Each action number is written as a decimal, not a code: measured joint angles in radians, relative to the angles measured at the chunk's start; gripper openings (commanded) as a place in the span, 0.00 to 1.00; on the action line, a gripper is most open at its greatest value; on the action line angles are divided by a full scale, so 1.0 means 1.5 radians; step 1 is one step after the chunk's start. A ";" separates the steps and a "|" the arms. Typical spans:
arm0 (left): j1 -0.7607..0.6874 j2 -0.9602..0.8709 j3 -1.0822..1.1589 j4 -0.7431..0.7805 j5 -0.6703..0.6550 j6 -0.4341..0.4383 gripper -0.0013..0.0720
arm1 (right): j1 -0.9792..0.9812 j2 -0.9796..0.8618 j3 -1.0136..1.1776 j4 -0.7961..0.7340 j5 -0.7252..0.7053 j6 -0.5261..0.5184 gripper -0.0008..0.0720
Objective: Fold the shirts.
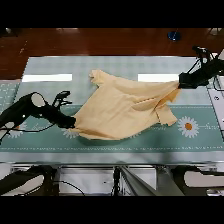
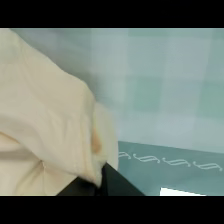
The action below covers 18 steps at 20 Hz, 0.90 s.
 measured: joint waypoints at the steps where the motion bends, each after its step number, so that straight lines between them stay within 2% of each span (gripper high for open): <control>1: -0.001 0.000 0.006 -0.002 -0.010 0.006 0.05 | 0.000 0.000 0.000 0.000 0.003 0.000 0.03; 7: -0.001 0.002 0.156 -0.009 -0.042 0.023 0.05 | -0.001 0.001 0.000 -0.032 0.066 0.006 0.04; 13: 0.010 -0.031 0.392 0.012 0.016 0.025 0.05 | 0.001 0.034 -0.001 -0.052 0.169 0.036 0.03; 18: 0.016 -0.110 0.505 0.024 0.031 0.025 0.05 | 0.001 0.117 -0.049 -0.041 0.211 0.059 0.04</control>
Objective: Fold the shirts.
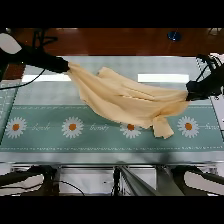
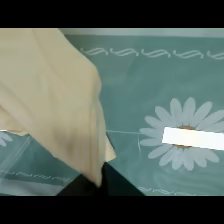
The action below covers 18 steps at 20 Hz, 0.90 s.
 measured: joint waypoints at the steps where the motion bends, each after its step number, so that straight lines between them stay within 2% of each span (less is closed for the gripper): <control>1: 0.001 -0.018 0.016 0.001 0.001 0.000 0.05 | 0.000 0.019 -0.020 0.001 0.004 0.003 0.03; 7: 0.001 -0.108 0.102 0.000 0.015 0.000 0.05 | 0.000 0.131 -0.173 0.024 -0.030 0.012 0.03; 14: -0.020 -0.175 0.140 -0.130 0.018 -0.002 0.06 | 0.000 0.170 -0.225 0.133 -0.147 0.007 0.03; 15: -0.026 -0.185 0.142 -0.138 0.010 -0.001 0.14 | 0.000 0.171 -0.227 0.146 -0.159 0.007 0.03; 16: -0.031 -0.195 0.143 -0.145 0.001 0.000 0.34 | 0.000 0.173 -0.228 0.154 -0.172 0.007 0.03; 17: -0.035 -0.204 0.143 -0.152 -0.014 -0.001 0.51 | 0.000 0.173 -0.229 0.160 -0.180 0.007 0.04; 18: -0.037 -0.211 0.144 -0.155 -0.026 -0.003 0.51 | 0.000 0.173 -0.230 0.163 -0.187 0.007 0.03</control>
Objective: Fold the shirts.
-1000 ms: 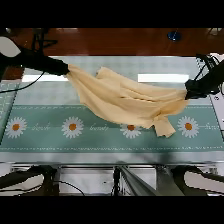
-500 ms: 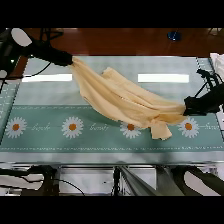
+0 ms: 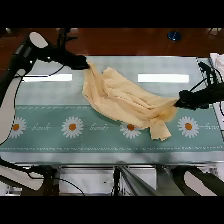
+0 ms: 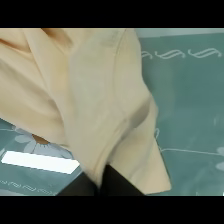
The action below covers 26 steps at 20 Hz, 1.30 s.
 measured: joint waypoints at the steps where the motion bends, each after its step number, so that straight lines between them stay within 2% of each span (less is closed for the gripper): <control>1: 0.000 -0.004 0.000 -0.002 -0.017 -0.003 0.51 | 0.000 0.000 0.000 0.003 -0.005 -0.001 0.04; 2: 0.004 -0.005 0.001 -0.005 -0.033 -0.006 0.51 | 0.000 0.001 -0.001 0.005 -0.008 -0.003 0.04; 4: 0.023 0.005 0.002 -0.007 -0.060 -0.010 0.57 | 0.000 0.001 -0.001 0.008 -0.014 -0.007 0.04; 7: 0.079 0.036 0.002 0.003 -0.113 -0.017 0.57 | 0.000 0.001 -0.001 0.005 -0.020 -0.012 0.03; 8: 0.099 0.044 0.002 0.016 -0.140 -0.020 0.65 | 0.000 0.001 -0.001 -0.004 -0.023 -0.013 0.04; 9: 0.118 0.049 0.001 0.029 -0.172 -0.024 0.80 | 0.000 0.001 -0.001 -0.018 -0.029 -0.013 0.04; 11: 0.151 0.055 -0.010 0.048 -0.241 -0.031 0.80 | 0.000 0.001 -0.001 -0.052 -0.042 -0.014 0.04; 14: 0.166 0.059 -0.047 0.040 -0.305 -0.035 0.86 | 0.000 0.001 -0.001 -0.099 -0.063 -0.013 0.04; 18: 0.129 0.058 -0.120 0.020 -0.301 -0.032 0.86 | 0.000 0.001 -0.001 -0.122 -0.077 -0.010 0.04; 26: 0.066 0.037 -0.197 -0.006 -0.198 -0.016 0.86 | 0.000 0.001 -0.001 -0.126 -0.085 -0.008 0.04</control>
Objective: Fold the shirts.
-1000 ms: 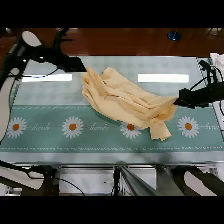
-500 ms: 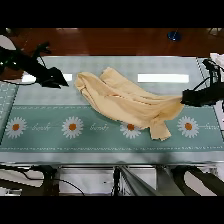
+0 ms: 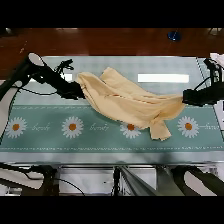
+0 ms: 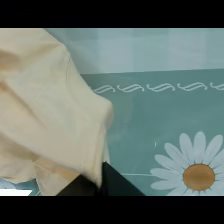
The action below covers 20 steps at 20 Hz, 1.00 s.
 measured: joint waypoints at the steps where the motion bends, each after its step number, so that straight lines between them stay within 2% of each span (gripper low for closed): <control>1: -0.004 -0.004 -0.002 -0.003 0.009 0.002 0.86 | 0.000 0.000 0.000 0.000 -0.002 0.000 0.04; 10: -0.043 -0.087 0.002 -0.008 0.054 -0.012 0.86 | 0.000 0.000 0.000 0.019 -0.026 0.000 0.04; 12: -0.057 -0.104 0.018 -0.018 0.054 -0.020 0.83 | 0.000 0.000 0.000 0.027 -0.031 0.000 0.04; 13: -0.066 -0.113 0.029 -0.022 0.062 -0.024 0.58 | 0.000 0.000 0.000 0.031 -0.033 0.000 0.04; 14: -0.075 -0.123 0.041 -0.022 0.075 -0.027 0.11 | 0.000 0.000 0.000 0.035 -0.034 0.000 0.04; 15: -0.083 -0.131 0.053 -0.018 0.083 -0.032 0.06 | 0.000 0.000 0.000 0.039 -0.036 0.000 0.04; 20: -0.107 -0.152 0.119 -0.031 0.049 -0.039 0.05 | 0.000 0.000 0.000 0.049 -0.039 0.000 0.04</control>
